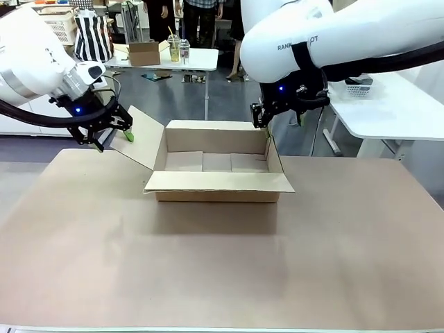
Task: Pack the gift set into the box.
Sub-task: Place both hands on the side flaps of the Package Box and spread them outward.
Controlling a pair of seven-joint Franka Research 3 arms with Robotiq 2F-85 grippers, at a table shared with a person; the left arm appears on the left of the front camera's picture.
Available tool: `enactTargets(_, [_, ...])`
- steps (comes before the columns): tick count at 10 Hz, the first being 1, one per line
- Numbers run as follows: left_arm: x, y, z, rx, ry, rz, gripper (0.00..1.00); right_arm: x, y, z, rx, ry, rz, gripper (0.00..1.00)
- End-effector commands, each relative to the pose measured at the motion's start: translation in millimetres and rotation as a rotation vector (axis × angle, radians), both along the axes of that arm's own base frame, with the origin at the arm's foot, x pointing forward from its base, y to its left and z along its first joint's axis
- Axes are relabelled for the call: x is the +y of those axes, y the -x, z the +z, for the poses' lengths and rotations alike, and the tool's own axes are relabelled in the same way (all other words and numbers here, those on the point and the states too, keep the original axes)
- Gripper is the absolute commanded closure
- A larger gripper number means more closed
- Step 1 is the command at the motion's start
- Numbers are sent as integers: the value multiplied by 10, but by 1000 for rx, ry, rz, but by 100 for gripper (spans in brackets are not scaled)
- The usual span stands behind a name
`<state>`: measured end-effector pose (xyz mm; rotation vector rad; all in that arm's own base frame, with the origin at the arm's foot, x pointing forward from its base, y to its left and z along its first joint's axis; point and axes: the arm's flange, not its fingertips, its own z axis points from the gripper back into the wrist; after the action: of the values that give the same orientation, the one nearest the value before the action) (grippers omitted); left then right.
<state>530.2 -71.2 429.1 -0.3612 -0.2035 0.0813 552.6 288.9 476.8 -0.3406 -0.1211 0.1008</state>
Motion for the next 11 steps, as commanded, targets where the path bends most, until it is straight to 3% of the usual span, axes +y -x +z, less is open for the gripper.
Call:
enactTargets(1, [-5, 18, 19, -2, -17, 16, 0, 33, -95, -65, -1, 56, 7, 0])
enactTargets(4, [-5, 18, 19, -2, -17, 16, 0, 16, -43, -87, 2, 25, 10, 0])
enactTargets(6, [-5, 18, 19, -2, -17, 16, 0, -519, -157, -134, 36, -70, -166, 0])
enactTargets(11, [-5, 18, 19, -2, -17, 16, 0, -1656, -161, -337, 102, -521, -269, 0])
